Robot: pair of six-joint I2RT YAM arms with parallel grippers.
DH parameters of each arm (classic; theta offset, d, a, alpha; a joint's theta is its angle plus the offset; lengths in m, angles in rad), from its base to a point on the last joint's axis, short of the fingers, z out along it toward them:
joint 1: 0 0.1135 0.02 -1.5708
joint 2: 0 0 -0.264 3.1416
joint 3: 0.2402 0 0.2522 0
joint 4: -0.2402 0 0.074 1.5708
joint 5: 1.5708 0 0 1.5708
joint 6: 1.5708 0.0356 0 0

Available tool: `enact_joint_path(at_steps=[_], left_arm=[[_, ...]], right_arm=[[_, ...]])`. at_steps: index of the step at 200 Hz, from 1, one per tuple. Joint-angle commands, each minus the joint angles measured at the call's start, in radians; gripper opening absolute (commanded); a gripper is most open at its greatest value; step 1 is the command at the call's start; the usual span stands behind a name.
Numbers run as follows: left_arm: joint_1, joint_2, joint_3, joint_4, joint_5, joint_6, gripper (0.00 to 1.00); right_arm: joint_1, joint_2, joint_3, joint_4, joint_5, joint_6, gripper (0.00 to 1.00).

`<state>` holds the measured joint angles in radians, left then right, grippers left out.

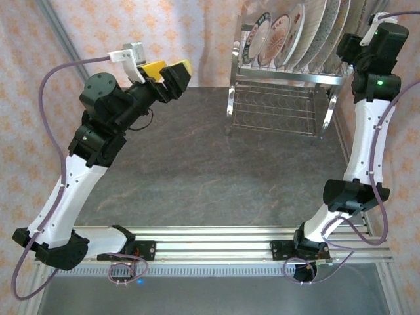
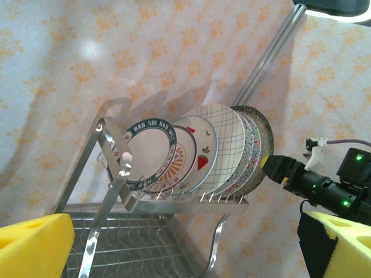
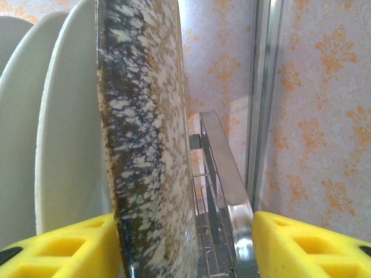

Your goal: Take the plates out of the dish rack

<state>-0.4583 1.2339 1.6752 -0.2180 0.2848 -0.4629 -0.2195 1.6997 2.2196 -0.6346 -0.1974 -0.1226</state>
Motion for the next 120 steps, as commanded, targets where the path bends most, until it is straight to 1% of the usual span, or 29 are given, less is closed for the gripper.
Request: enact_joint_path(at_steps=[1, 78, 120], left_arm=[[-0.008, -0.021, 0.044, 0.056, 0.019, 0.001, 0.99], [-0.009, -0.008, 0.067, 0.078, 0.028, 0.004, 0.99], [-0.008, -0.013, 0.063, 0.119, 0.022, 0.003, 0.99]], right_arm=[[-0.005, 0.016, 0.046, 0.020, 0.021, 0.010, 0.57], [-0.003, 0.078, 0.096, 0.023, 0.008, 0.024, 0.53], [0.018, 0.100, 0.107, 0.013, 0.046, 0.007, 0.50]])
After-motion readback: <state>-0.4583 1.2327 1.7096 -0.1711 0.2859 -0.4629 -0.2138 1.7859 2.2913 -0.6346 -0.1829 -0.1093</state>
